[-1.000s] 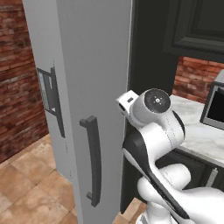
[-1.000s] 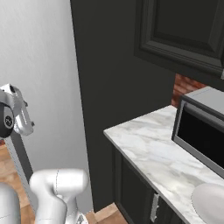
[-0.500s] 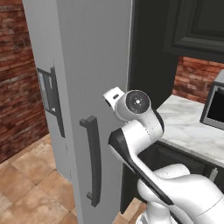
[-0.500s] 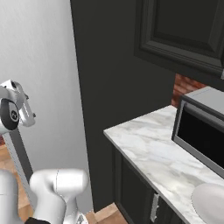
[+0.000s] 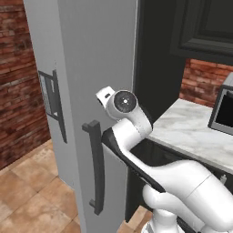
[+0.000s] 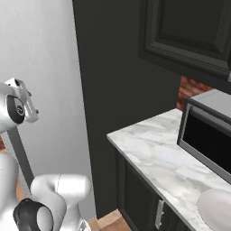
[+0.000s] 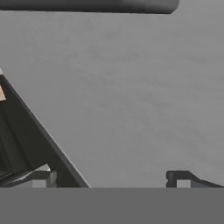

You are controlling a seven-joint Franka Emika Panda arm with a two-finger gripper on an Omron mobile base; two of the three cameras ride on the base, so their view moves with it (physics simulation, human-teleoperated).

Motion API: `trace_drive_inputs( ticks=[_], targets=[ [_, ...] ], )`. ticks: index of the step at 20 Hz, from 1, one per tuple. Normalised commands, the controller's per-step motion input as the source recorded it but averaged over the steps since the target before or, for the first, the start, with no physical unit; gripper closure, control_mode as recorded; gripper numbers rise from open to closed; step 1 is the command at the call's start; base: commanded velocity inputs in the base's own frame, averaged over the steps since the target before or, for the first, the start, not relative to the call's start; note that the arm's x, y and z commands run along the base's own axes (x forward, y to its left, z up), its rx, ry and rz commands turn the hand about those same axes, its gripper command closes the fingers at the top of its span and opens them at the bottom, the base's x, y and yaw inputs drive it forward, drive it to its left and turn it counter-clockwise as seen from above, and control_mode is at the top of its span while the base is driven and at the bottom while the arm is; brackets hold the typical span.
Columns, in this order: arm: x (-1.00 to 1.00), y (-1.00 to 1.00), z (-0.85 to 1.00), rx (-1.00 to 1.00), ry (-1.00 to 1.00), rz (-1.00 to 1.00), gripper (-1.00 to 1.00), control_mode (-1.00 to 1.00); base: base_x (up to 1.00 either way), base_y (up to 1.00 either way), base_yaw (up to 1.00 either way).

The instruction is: Place the steak on the counter behind the older steak on the same shelf of the fridge to maintain FIFO order. Close the fridge door when finished.

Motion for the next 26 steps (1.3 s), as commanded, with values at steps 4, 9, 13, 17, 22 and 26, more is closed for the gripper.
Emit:
trace_drive_inputs(
  ticks=[4, 9, 13, 17, 22, 26],
  targets=[
    [0.58, 0.16, 0.0, 0.0, 0.0, -0.03, -1.0, -1.0, 0.0, 0.0, 0.0],
    [0.57, 0.19, 0.0, 0.0, 0.0, -0.04, -1.0, -1.0, 0.0, 0.0, 0.0],
    [0.51, 0.14, 0.0, 0.0, -0.01, -0.05, -1.0, -1.0, 0.0, 0.0, 0.0],
    [0.41, 0.13, 0.0, 0.0, 0.0, -0.11, -1.0, -1.0, 0.0, 0.0, 0.0],
    [0.41, 0.13, 0.0, 0.0, 0.0, -0.15, -1.0, -1.0, 0.0, 0.0, 0.0],
    [0.48, 0.07, 0.0, 0.0, 0.0, -0.17, -1.0, -1.0, 0.0, 0.0, 0.0]
  ],
)
